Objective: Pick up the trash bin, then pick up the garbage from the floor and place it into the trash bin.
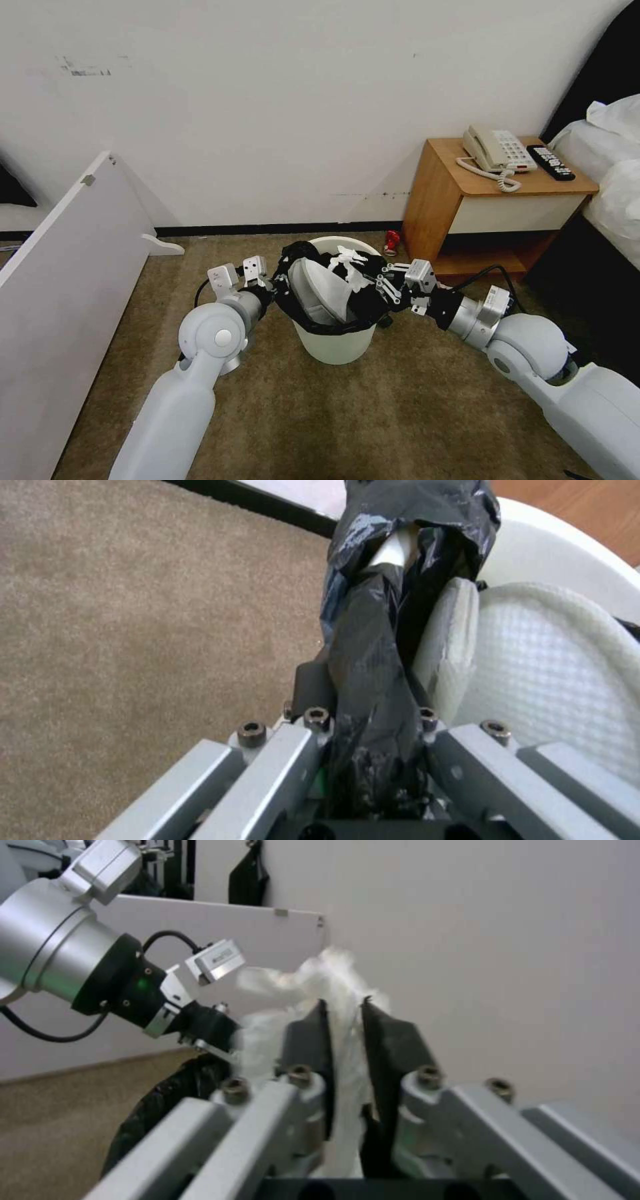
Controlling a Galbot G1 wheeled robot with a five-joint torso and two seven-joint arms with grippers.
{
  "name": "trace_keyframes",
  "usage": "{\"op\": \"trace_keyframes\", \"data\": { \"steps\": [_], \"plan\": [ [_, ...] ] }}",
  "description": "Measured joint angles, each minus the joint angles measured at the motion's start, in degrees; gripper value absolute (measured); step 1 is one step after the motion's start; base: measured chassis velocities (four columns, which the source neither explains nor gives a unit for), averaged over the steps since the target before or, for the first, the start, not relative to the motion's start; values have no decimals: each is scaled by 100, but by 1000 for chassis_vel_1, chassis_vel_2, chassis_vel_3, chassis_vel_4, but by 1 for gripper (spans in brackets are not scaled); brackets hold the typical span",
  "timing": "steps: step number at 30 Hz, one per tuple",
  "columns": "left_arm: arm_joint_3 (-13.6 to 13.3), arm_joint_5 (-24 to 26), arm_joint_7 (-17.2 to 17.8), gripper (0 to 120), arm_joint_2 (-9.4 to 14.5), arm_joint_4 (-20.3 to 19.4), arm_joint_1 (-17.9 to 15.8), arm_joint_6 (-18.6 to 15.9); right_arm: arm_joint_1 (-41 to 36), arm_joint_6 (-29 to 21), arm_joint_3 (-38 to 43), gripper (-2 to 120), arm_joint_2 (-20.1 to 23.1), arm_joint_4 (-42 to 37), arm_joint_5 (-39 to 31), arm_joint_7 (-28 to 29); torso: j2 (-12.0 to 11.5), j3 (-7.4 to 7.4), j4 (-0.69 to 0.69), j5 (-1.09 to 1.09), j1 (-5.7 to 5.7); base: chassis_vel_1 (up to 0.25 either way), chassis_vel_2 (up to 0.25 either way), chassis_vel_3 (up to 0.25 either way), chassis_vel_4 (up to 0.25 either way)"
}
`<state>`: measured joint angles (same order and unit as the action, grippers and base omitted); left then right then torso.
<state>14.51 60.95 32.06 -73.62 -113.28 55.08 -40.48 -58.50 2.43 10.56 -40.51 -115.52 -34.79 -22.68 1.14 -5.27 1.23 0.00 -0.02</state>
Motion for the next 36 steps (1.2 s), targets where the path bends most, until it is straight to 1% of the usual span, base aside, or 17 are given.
{"op": "trace_keyframes", "data": {
  "steps": [2, 5, 7, 8, 10, 11, 14, 15, 16, 18, 19, 21, 26, 30, 33, 35, 36],
  "plan": [
    [9, -6, -2, 4, -2, -8, 18, 2, -13, 0, 15, 30, -13, -15, 4, 10, 0, 0, 0, 0, 0, 0, 0, 0, 0],
    [11, -10, -4, 4, -2, -13, 29, 2, -13, 0, 22, 35, -20, -17, 4, 17, 0, 0, 0, 0, 0, 0, 0, 0, 0],
    [22, -30, -9, 4, 0, -28, 52, 5, -8, 0, 34, 48, -29, -28, 5, 33, 0, 0, 0, 0, 0, 0, 0, 0, 0],
    [22, -30, -9, 4, 0, -28, 52, 5, -8, 0, 34, 48, -29, -28, 5, 33, 0, 0, 0, 0, 0, 0, 0, 0, 0],
    [28, -38, -14, 4, 0, -37, 58, 7, -1, -1, 38, 59, -32, -31, 4, 60, 0, 0, 0, 0, 0, 0, 0, 0, 0],
    [28, -38, -14, 4, 0, -37, 58, 7, -1, -1, 38, 59, -32, -31, 4, 60, 0, 0, 0, 0, 0, 0, 0, 0, 0],
    [29, -41, -19, 4, 4, -40, 55, 8, 12, -6, 39, 69, -41, -31, 2, 95, 0, 0, 0, 0, 0, 0, 0, 0, 0],
    [29, -41, -20, 4, 4, -40, 45, 9, 21, -9, 38, 76, -49, -31, 2, 107, 0, 0, 0, 0, 0, 0, 0, 0, 0],
    [29, -41, -20, 4, 4, -40, 45, 9, 21, -9, 38, 76, -49, -31, 2, 107, 0, 0, 0, 0, 0, 0, 0, 0, 0],
    [28, -45, -25, 4, -5, -39, 30, 12, 25, -11, 31, 89, -59, -21, -2, 143, 0, 0, 0, 0, 0, 0, 0, 0, 0],
    [28, -45, -25, 4, -5, -39, 30, 12, 25, -11, 31, 89, -59, -21, -2, 143, 0, 0, 0, 0, 0, 0, 0, 0, 0],
    [29, -51, -28, 4, -5, -34, 26, 17, 26, -11, 36, 98, -83, -13, -4, 165, 0, 0, 0, 0, 0, 0, 0, 0, 0],
    [79, -104, -30, 4, -11, -42, 28, 34, 30, -20, 168, 100, -145, -18, -39, 214, 0, 0, 0, 0, 0, 0, 0, 0, 0],
    [179, -192, -78, 4, 0, -80, 29, 63, 19, -86, 422, 100, -210, -78, -110, 489, 0, 0, 0, 0, 0, 0, 0, 0, 0],
    [326, -383, -170, 4, 8, -91, 20, 114, -18, -364, 802, 100, -359, -183, -154, 968, 0, 0, 0, 0, 0, 0, 0, 0, 0],
    [355, -451, -204, 4, 9, -92, 19, 128, -31, -439, 874, 100, -401, -208, -162, 1096, 0, 0, 0, 0, 0, 0, 0, 0, 0],
    [413, -557, -250, 4, 10, -95, 19, 151, -67, -606, 1055, 100, -492, -258, -177, 1412, 0, 0, -1, 0, 0, 0, 0, 0, 0]
  ]
}}
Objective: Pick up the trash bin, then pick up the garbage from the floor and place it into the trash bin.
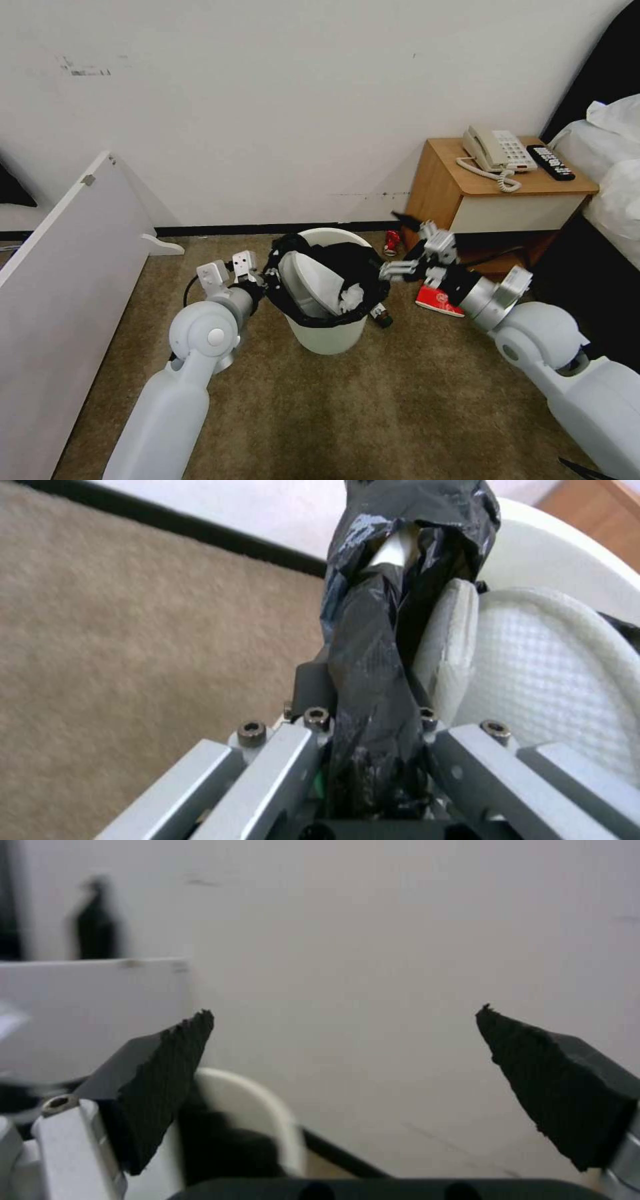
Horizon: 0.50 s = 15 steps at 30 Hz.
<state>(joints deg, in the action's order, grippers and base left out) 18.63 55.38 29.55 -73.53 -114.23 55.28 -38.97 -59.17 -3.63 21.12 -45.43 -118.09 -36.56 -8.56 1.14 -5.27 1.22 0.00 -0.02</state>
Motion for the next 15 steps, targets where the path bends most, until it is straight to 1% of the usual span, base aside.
{"op": "trace_keyframes", "data": {
  "steps": [1, 2, 3, 4, 5, 6, 7, 10, 12, 14, 15],
  "plan": [
    [0, 0, 0, 4, 0, 0, 0, 0, 0, 0, 0, 100, 0, 0, 0, 0, 0, 0, 0, 0, 0, 0, 0, 0, 0],
    [19, -36, -12, 4, 1, -9, 0, 7, -22, -83, 87, 100, -37, -19, -1, 141, 0, 0, 0, 0, 0, 0, 0, 0, 0],
    [57, -138, -53, 4, 3, -41, 8, 30, -70, -221, 227, 100, -76, -60, -7, 418, 0, 0, 1, -1, 0, 0, 0, 0, 0],
    [69, -188, -70, 4, 4, -56, 14, 41, -93, -304, 303, 100, -88, -85, -11, 563, 0, 0, 1, 0, 0, 0, 0, 0, 0],
    [69, -188, -70, 4, 4, -56, 14, 41, -93, -304, 303, 100, -88, -85, -11, 563, 0, 0, 1, 0, 0, 0, 0, 0, 0],
    [97, -298, -109, 4, -2, -96, 34, 65, -132, -461, 444, 100, -109, -155, -19, 871, 0, 0, 2, 0, 0, 0, 0, 0, 0],
    [97, -298, -109, 4, -2, -96, 34, 65, -132, -461, 444, 100, -109, -155, -19, 871, 0, 0, 2, 0, 0, 0, 0, 0, 0],
    [169, -445, -159, 4, -15, -223, 86, 99, -179, -744, 761, 100, -178, -361, -137, 1387, 0, 0, 1, 0, 0, 0, 0, 0, 0],
    [180, -469, -173, 4, -15, -242, 91, 104, -180, -780, 814, 100, -197, -395, -155, 1476, 0, 0, 1, 0, 0, 0, 0, 0, 0],
    [226, -562, -243, 4, -5, -310, 97, 137, -180, -849, 949, 100, -259, -481, -265, 1756, 0, 0, 1, 0, 0, 0, 0, 0, 0],
    [226, -562, -243, 4, -5, -310, 97, 137, -180, -849, 949, 100, -259, -481, -265, 1756, 0, 0, 1, 0, 0, 0, 0, 0, 0]
  ]
}}
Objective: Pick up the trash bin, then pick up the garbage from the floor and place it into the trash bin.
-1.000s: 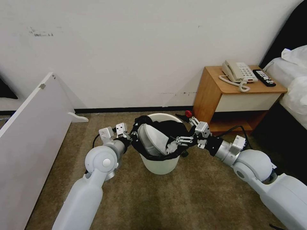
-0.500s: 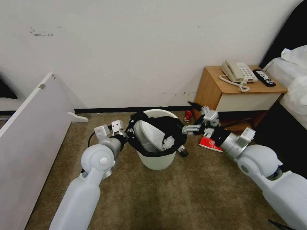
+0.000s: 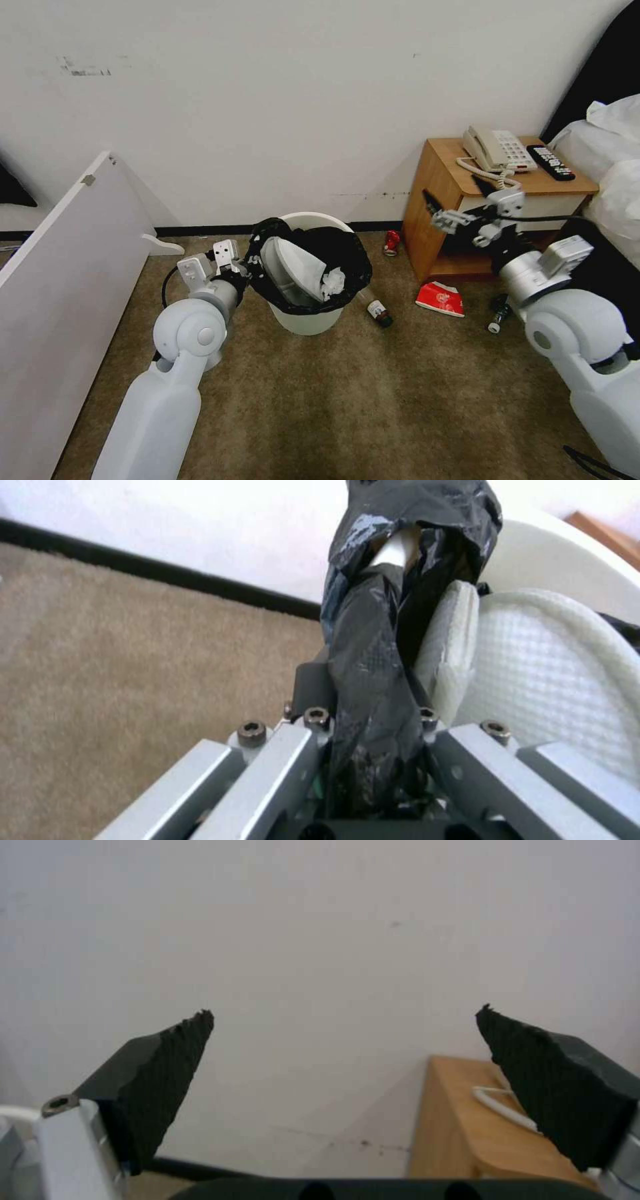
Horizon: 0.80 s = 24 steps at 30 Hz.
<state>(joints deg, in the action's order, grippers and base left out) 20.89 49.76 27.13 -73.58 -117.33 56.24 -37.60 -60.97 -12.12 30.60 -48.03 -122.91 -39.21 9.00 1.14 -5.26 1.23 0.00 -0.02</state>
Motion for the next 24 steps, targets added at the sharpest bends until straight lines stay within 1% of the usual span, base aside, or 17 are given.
{"op": "trace_keyframes", "data": {
  "steps": [2, 6, 7, 8, 9, 11, 14, 17, 18, 20, 24],
  "plan": [
    [45, -106, -75, 4, 0, -57, 0, 31, -45, -60, 92, 100, -45, -30, -58, 190, 0, 0, 0, 0, 0, 0, 0, 0, 0],
    [78, -262, -179, 4, -3, -81, 7, 85, -86, -49, 120, 100, -80, -27, -2, 266, 0, 0, 1, 0, 0, 0, 0, 0, 0],
    [106, -376, -248, 4, -7, -92, 21, 127, -107, -21, 141, 100, -106, -20, 59, 289, 0, 0, 1, 0, 0, 0, 0, 0, 0],
    [178, -596, -393, 4, -20, -136, 59, 222, -139, 62, 216, 100, -186, -14, 219, 312, 0, 0, 0, 0, 0, 0, 0, 0, 0],
    [178, -596, -393, 4, -20, -136, 59, 222, -139, 62, 216, 100, -186, -14, 219, 312, 0, 0, 0, 0, 0, 0, 0, 0, 0],
    [326, -824, -590, 4, -13, -310, 117, 349, -215, 201, 460, 100, -331, -63, 519, 339, 0, 0, -1, 0, 0, 0, 0, 0, 0],
    [367, -886, -639, 4, -8, -363, 133, 372, -253, 234, 540, 100, -373, -97, 599, 339, 0, 0, 1, 1, 0, 0, 0, 0, 0],
    [485, -973, -693, 4, -23, -493, 183, 402, -413, 362, 719, 100, -531, -180, 937, 284, 0, 0, 0, 1, 0, 0, 0, 0, 0],
    [485, -973, -693, 4, -23, -493, 183, 402, -413, 362, 719, 100, -531, -180, 937, 284, 0, 0, 0, 1, 0, 0, 0, 0, 0],
    [532, -1045, -732, 4, -52, -520, 201, 436, -463, 473, 743, 100, -670, -184, 1159, 217, 0, 0, 1, 1, 0, 0, 0, 0, 0],
    [559, -1046, -737, 4, -51, -552, 228, 442, -484, 546, 742, 100, -787, -172, 1260, 170, 0, 0, 0, 0, 0, 0, 0, 0, 0]
  ]
}}
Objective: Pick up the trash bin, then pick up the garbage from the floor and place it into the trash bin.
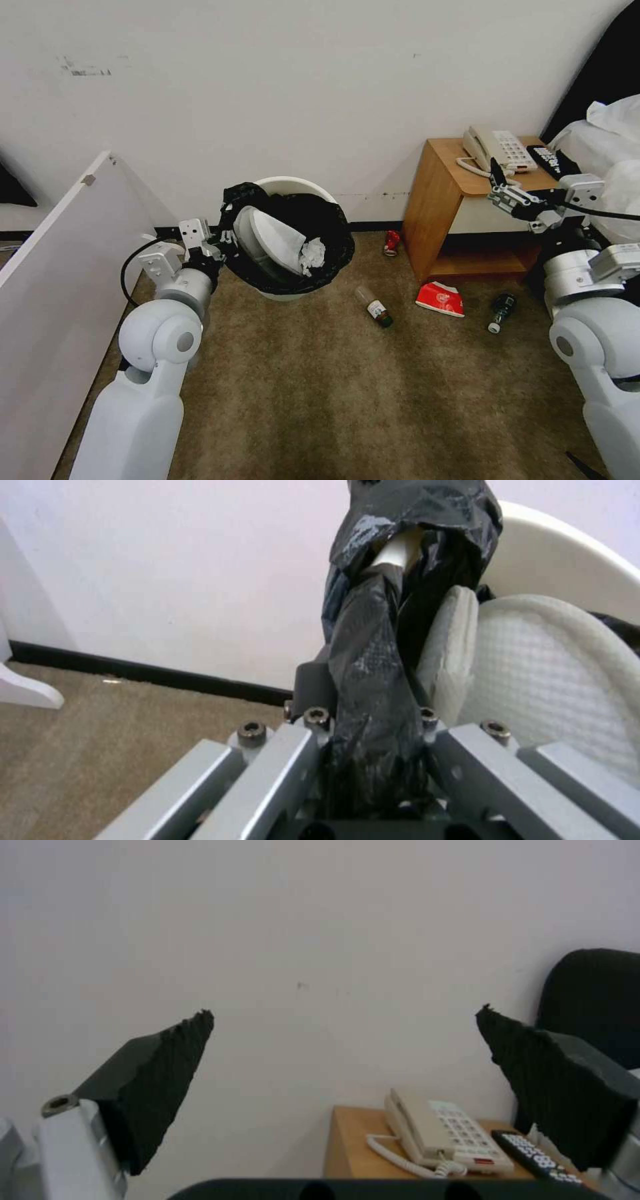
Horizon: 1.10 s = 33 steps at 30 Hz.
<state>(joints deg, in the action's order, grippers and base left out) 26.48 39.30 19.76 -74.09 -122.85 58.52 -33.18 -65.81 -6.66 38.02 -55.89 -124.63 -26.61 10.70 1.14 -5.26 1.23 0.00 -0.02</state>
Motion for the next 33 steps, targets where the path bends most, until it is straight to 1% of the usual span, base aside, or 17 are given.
{"op": "trace_keyframes", "data": {
  "steps": [5, 11, 23, 28, 33],
  "plan": [
    [98, 26, -25, 4, 71, -80, 64, 4, -9, 182, -54, 100, -196, 106, 190, -76, 0, 0, 0, 0, 0, 0, 0, 0, 0],
    [133, 90, -21, 4, 111, -131, 72, 4, -102, 210, -137, 100, -303, 130, 182, -103, 0, 0, 1, 0, 0, 0, 0, 0, 0],
    [163, 132, 3, 4, 65, -139, 91, -5, -533, 347, -186, 100, -353, 208, 217, -163, 0, 0, 1, 0, 0, 0, 0, 0, 0],
    [191, 163, 17, 4, 74, -140, 92, -13, -785, 494, -192, 100, -444, 437, 363, -162, 0, 0, 1, -1, 0, 0, 0, 0, 0],
    [200, 189, 25, 4, 82, -139, 79, -21, -846, 527, -189, 100, -545, 588, 358, -145, 0, 0, 0, 0, 0, 0, 0, 0, 0]
  ]
}}
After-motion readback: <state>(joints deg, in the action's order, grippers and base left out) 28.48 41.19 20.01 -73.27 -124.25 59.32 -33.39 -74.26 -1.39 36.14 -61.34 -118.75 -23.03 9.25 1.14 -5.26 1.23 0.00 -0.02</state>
